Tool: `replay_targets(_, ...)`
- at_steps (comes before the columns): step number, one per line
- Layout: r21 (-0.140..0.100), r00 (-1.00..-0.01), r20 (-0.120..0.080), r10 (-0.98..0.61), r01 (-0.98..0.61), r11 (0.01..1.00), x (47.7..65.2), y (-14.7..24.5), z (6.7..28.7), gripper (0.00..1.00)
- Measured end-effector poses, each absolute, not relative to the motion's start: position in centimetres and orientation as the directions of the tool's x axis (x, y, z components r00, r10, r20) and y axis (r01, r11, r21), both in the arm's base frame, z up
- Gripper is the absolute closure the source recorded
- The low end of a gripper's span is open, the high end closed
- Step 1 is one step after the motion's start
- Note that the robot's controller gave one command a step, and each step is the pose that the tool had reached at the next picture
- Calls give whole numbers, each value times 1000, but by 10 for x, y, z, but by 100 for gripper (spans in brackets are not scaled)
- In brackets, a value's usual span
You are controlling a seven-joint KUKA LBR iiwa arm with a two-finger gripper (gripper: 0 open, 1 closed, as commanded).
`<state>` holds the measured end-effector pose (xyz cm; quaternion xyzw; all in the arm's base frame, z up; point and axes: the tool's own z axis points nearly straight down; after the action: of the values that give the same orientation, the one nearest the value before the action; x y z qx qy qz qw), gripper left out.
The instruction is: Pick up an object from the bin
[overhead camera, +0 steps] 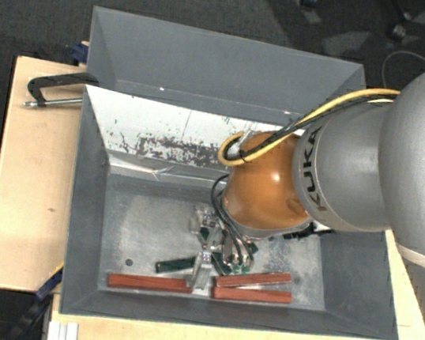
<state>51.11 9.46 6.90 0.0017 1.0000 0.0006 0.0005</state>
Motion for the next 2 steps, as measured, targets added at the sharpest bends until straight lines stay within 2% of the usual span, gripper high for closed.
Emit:
replay_targets(1,4,-1000,-8,3,3,1000,513,96,73,100)
replay_targets(2,2,-988,-3,157,157,988,517,102,73,100)
